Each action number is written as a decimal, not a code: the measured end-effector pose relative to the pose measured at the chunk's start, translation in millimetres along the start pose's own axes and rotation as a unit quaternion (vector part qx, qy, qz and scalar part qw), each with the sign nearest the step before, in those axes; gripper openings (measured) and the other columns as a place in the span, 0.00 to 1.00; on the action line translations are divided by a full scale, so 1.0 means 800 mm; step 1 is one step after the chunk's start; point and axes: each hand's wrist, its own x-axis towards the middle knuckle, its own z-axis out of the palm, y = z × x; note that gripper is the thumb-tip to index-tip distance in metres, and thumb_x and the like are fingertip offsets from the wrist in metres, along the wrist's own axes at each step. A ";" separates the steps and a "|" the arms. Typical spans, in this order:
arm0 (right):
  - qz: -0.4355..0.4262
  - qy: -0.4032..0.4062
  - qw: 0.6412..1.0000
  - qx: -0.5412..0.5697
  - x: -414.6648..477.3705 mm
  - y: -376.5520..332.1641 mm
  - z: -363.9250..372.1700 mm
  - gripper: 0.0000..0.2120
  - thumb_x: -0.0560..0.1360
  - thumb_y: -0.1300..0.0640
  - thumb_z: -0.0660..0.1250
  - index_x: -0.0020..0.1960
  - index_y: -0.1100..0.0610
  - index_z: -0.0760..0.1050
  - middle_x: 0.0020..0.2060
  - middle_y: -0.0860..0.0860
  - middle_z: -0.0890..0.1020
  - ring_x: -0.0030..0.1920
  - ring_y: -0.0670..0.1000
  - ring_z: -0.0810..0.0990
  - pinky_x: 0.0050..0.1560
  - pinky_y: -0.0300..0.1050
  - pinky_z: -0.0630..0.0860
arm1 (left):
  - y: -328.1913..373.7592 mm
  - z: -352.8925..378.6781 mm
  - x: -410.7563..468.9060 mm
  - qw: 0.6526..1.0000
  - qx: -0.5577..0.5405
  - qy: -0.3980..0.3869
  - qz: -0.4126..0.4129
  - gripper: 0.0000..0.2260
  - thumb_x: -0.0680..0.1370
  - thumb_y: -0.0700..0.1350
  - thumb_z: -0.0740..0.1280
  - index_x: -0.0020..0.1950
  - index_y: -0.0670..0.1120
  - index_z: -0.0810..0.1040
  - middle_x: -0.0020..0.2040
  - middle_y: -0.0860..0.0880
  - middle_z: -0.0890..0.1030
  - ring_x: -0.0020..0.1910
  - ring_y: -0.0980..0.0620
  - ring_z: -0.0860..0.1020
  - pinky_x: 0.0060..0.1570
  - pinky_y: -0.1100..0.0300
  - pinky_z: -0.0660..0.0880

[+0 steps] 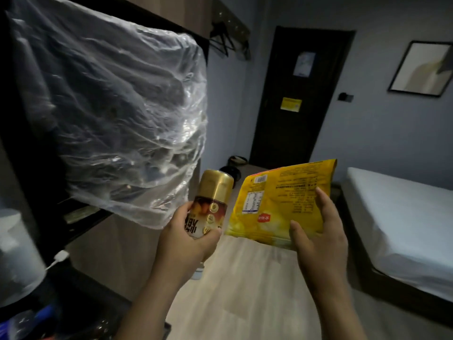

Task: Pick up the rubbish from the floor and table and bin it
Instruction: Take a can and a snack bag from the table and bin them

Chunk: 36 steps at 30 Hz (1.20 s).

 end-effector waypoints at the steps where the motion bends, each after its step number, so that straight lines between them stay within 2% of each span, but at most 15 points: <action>1: 0.008 0.014 1.000 -0.005 0.008 0.013 -0.012 0.36 0.73 0.63 0.70 0.74 0.41 0.59 0.62 0.39 0.67 0.60 0.39 0.67 0.56 0.40 0.67 | 0.001 0.021 0.006 1.000 0.004 -0.007 -0.002 0.22 0.60 0.55 0.73 0.49 0.71 0.71 0.43 0.63 0.81 0.41 0.63 0.80 0.43 0.55 0.80; 4: 0.021 0.049 0.998 -0.025 0.029 0.049 -0.035 0.36 0.72 0.64 0.70 0.73 0.43 0.61 0.62 0.39 0.68 0.59 0.37 0.66 0.57 0.39 0.66 | 0.000 0.074 0.028 0.999 0.017 -0.038 -0.005 0.21 0.59 0.57 0.72 0.49 0.71 0.71 0.43 0.66 0.80 0.39 0.66 0.78 0.39 0.58 0.78; 8: 0.052 0.062 0.996 -0.046 0.058 0.097 -0.041 0.36 0.72 0.64 0.71 0.72 0.40 0.61 0.61 0.38 0.68 0.58 0.35 0.66 0.54 0.37 0.65 | -0.012 0.131 0.070 0.998 0.016 -0.063 -0.006 0.21 0.59 0.54 0.73 0.46 0.73 0.71 0.42 0.67 0.79 0.38 0.66 0.78 0.37 0.60 0.76; 12: 0.069 0.071 0.992 -0.072 0.108 0.140 -0.028 0.36 0.72 0.63 0.70 0.72 0.40 0.61 0.59 0.38 0.68 0.56 0.35 0.67 0.54 0.37 0.67 | -0.034 0.176 0.133 0.995 0.022 -0.092 -0.009 0.22 0.65 0.49 0.76 0.46 0.72 0.71 0.43 0.68 0.79 0.38 0.67 0.78 0.34 0.63 0.74; 15: 0.069 0.083 0.990 -0.091 0.161 0.171 -0.005 0.35 0.72 0.63 0.70 0.73 0.41 0.61 0.57 0.40 0.69 0.52 0.27 0.69 0.45 0.27 0.67 | -0.052 0.204 0.195 0.995 0.026 -0.099 -0.019 0.21 0.67 0.48 0.76 0.51 0.66 0.71 0.40 0.62 0.80 0.37 0.68 0.78 0.30 0.68 0.72; 17: 0.073 0.080 0.989 -0.101 0.200 0.188 0.017 0.34 0.73 0.63 0.70 0.73 0.43 0.61 0.55 0.40 0.68 0.52 0.19 0.64 0.39 0.22 0.67 | -0.058 0.219 0.240 0.994 0.034 -0.100 -0.024 0.21 0.67 0.48 0.76 0.54 0.63 0.71 0.40 0.57 0.80 0.36 0.64 0.78 0.27 0.71 0.70; 19: 0.071 0.067 0.989 -0.114 0.243 0.198 0.041 0.34 0.73 0.62 0.70 0.73 0.44 0.61 0.56 0.40 0.68 0.51 0.18 0.63 0.38 0.21 0.67 | -0.060 0.230 0.287 0.994 0.035 -0.099 -0.030 0.21 0.67 0.47 0.75 0.55 0.61 0.72 0.41 0.55 0.80 0.37 0.61 0.78 0.24 0.72 0.70; 21: 0.068 0.064 0.988 -0.125 0.286 0.207 0.067 0.34 0.73 0.63 0.70 0.74 0.45 0.61 0.56 0.40 0.68 0.51 0.18 0.63 0.39 0.20 0.67 | -0.064 0.240 0.337 0.994 0.035 -0.098 -0.031 0.21 0.67 0.46 0.75 0.55 0.60 0.73 0.41 0.55 0.80 0.38 0.60 0.78 0.25 0.72 0.70; 23: 0.063 0.069 0.989 -0.118 0.322 0.216 0.093 0.34 0.73 0.64 0.70 0.73 0.45 0.61 0.57 0.40 0.68 0.52 0.22 0.66 0.41 0.19 0.67 | -0.069 0.249 0.383 0.994 0.040 -0.094 -0.032 0.22 0.66 0.45 0.76 0.56 0.59 0.73 0.41 0.56 0.80 0.38 0.61 0.78 0.29 0.69 0.70; 25: 0.063 0.058 0.990 -0.110 0.350 0.229 0.116 0.34 0.73 0.63 0.69 0.73 0.44 0.61 0.58 0.40 0.68 0.53 0.32 0.69 0.52 0.26 0.66 | -0.080 0.260 0.421 0.994 0.043 -0.093 -0.037 0.21 0.66 0.45 0.76 0.56 0.59 0.73 0.41 0.56 0.80 0.37 0.63 0.78 0.31 0.69 0.69; 27: 0.074 0.042 0.991 -0.106 0.374 0.244 0.133 0.34 0.73 0.64 0.69 0.73 0.44 0.61 0.59 0.40 0.68 0.56 0.36 0.67 0.56 0.36 0.66 | -0.091 0.274 0.449 0.992 0.049 -0.102 -0.048 0.21 0.67 0.45 0.75 0.55 0.58 0.73 0.41 0.56 0.80 0.37 0.64 0.78 0.29 0.71 0.69; 29: 0.081 0.043 0.990 -0.107 0.401 0.263 0.146 0.34 0.73 0.64 0.69 0.73 0.44 0.61 0.59 0.41 0.68 0.57 0.37 0.66 0.57 0.38 0.66 | -0.100 0.289 0.477 0.990 0.056 -0.115 -0.056 0.21 0.67 0.44 0.75 0.57 0.57 0.73 0.41 0.56 0.79 0.38 0.61 0.78 0.30 0.69 0.71; 32: 0.088 0.050 0.990 -0.103 0.447 0.298 0.168 0.34 0.73 0.65 0.69 0.73 0.45 0.62 0.60 0.41 0.69 0.58 0.39 0.67 0.57 0.38 0.66 | -0.115 0.316 0.529 0.990 0.061 -0.115 -0.062 0.23 0.67 0.46 0.75 0.59 0.56 0.73 0.44 0.57 0.79 0.42 0.59 0.78 0.38 0.62 0.76; 36: 0.099 0.038 0.990 -0.091 0.516 0.355 0.199 0.33 0.73 0.64 0.69 0.73 0.45 0.62 0.57 0.40 0.69 0.55 0.38 0.68 0.54 0.36 0.66 | -0.136 0.362 0.604 0.990 0.075 -0.103 -0.058 0.24 0.68 0.48 0.74 0.62 0.56 0.73 0.46 0.59 0.78 0.44 0.60 0.77 0.39 0.62 0.73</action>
